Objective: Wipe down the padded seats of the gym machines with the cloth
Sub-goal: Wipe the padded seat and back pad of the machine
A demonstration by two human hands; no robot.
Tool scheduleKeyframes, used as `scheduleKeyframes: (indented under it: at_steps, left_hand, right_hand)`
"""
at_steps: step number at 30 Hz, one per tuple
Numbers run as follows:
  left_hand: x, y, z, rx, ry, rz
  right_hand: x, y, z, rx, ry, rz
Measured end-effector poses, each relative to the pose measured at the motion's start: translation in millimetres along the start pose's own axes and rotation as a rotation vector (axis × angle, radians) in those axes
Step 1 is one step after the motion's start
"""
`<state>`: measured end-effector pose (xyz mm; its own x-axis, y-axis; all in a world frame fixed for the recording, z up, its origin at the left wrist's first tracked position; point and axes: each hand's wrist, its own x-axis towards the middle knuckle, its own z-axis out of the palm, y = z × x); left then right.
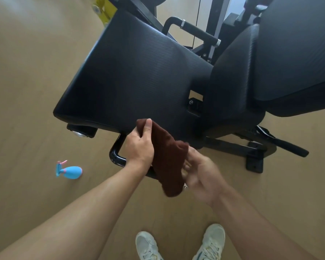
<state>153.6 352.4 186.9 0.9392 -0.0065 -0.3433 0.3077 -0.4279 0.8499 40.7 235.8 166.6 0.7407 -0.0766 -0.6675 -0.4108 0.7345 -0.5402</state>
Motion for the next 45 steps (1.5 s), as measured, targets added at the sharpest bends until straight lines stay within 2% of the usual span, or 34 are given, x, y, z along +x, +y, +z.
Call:
scheduleKeyframes:
  at_steps: [3,6,8,11,15,17,19,21,23,26,32,34,36,38,42,45]
  left_hand:
    - [2,6,-5,-0.076,-0.057,0.101]
    - [9,10,-12,-0.153,-0.054,0.101]
    - [16,9,-21,-0.074,0.050,0.142]
    - [31,2,-51,0.177,0.256,0.252]
    - [38,-7,-92,0.373,0.243,0.273]
    - [36,-8,-104,0.387,0.228,0.231]
    - [34,-7,-111,0.321,0.203,0.154]
    - [33,-9,-116,0.251,0.191,0.075]
    - [35,-13,-123,0.200,0.209,0.051]
    - [41,-13,-132,0.141,0.231,0.054]
    - [40,-12,-138,0.142,0.290,0.177]
    - [38,-20,-138,0.121,0.223,0.118]
    - [34,-27,-137,0.116,0.122,0.020]
    - [31,-30,-137,0.131,0.112,0.023]
    - [37,-24,-137,-0.014,0.165,0.068]
    - [40,-16,-131,0.044,0.135,0.162]
  right_hand:
    - [2,11,1,-0.079,-0.068,0.034]
    - [0,13,9,-0.311,-0.196,0.079]
    - [1,17,16,-0.498,-0.106,0.035]
    - [8,20,16,-0.638,0.153,-0.143]
    - [13,11,11,-0.700,0.359,-0.387]
    - [17,7,16,-0.858,0.452,-0.557]
    - [16,2,27,-0.970,0.421,-0.658]
    - [13,-5,37,-0.849,0.274,-0.600]
    - [14,-13,44,-0.769,0.222,-0.595]
    - [19,-25,57,-0.738,0.286,-0.682]
    - [21,-50,78,-0.632,0.346,-0.807]
    - [24,-53,82,-0.630,0.381,-0.734]
    - [31,-55,87,-0.592,0.377,-0.532]
    - [36,-58,94,-0.586,0.379,-0.450]
    - [30,-73,111,-0.543,0.391,-0.670]
    - [15,-75,117,-0.525,0.415,-0.943]
